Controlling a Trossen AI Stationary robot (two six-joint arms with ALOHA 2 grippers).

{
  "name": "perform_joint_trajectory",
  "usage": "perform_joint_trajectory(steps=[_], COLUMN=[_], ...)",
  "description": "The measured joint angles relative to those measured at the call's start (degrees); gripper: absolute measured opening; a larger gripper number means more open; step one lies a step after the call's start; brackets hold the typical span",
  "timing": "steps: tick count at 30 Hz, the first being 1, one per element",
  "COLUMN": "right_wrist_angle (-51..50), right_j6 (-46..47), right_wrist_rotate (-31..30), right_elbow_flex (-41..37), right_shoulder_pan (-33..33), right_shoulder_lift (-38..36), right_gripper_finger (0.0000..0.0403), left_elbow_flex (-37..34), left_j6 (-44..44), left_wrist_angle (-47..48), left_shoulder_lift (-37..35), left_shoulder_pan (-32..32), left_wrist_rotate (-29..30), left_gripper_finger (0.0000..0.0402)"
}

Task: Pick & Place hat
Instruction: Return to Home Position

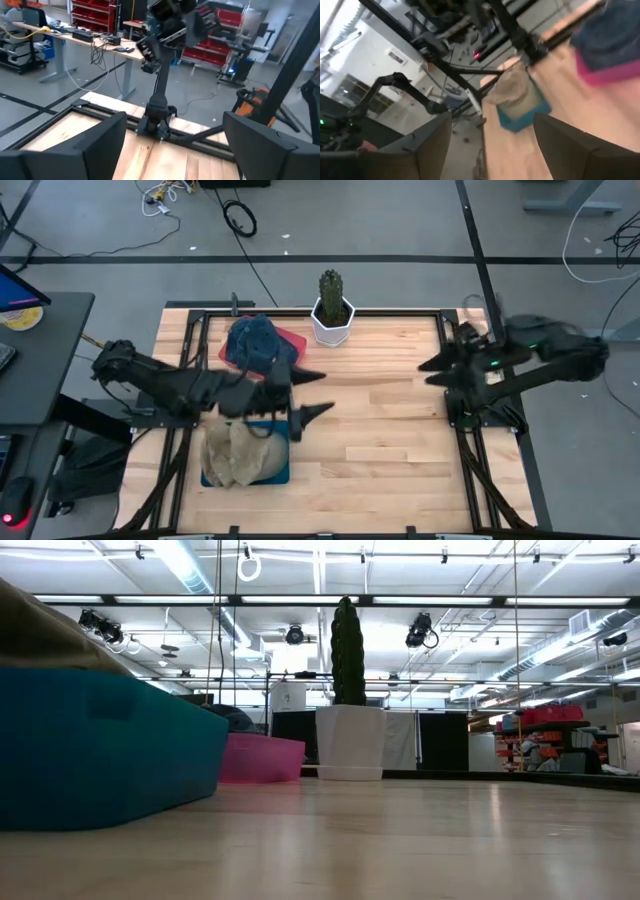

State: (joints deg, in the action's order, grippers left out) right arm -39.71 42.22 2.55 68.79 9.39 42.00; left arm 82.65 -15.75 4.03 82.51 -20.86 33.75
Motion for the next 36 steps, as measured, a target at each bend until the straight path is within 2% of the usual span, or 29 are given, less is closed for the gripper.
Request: perform_joint_trajectory(steps=[4, 8, 11, 15, 17, 27, 33, 36], right_wrist_angle=[-6.42, -10.97, -12.13, -12.78, -12.77, -12.76, -12.76, -12.74], right_j6=[-4.37, -4.96, -4.8, -4.4, -3.6, -0.04, 2.01, 2.15], right_wrist_rotate=[-3.06, -4.29, -4.88, -5.63, -5.62, -5.54, -4.83, -4.81], right_elbow_flex=[6.59, 8.53, 8.35, 7.44, 6.76, 5.04, 5.04, 5.04], right_shoulder_pan=[0.45, 0.43, 0.43, 0.43, 0.43, 0.43, 0.43, 0.43], right_shoulder_lift=[-0.15, -1.86, -3.35, -4.44, -4.75, -4.81, -4.81, -4.81], right_gripper_finger=[0.0283, 0.0283, 0.0283, 0.0283, 0.0283, 0.0283, 0.0283, 0.0283], left_elbow_flex=[0.03, -0.03, -0.02, -0.09, -0.53, -1.77, -1.73, -4.88], left_j6=[0.12, 1.96, 2.45, 4.89, 4.85, 8.51, 12.42, 13.64], left_wrist_angle=[-2.85, -7.0, -8.41, -8.51, -9.43, -9.66, -8.1, -9.42], left_shoulder_lift=[0.47, 1.72, 1.99, 2.78, 2.64, 2.29, -2.25, -5.74], left_shoulder_pan=[5.28, 8.98, 11.0, 12.63, 13.55, 13.88, 13.46, 13.96], left_wrist_rotate=[-7.71, -13.98, -17.64, -21.26, -23.33, -23.83, -23.9, -23.9], left_gripper_finger=[0.0297, 0.0236, 0.0167, 0.0048, 0.0015, 0.0004, 0.0003, 0.0003])
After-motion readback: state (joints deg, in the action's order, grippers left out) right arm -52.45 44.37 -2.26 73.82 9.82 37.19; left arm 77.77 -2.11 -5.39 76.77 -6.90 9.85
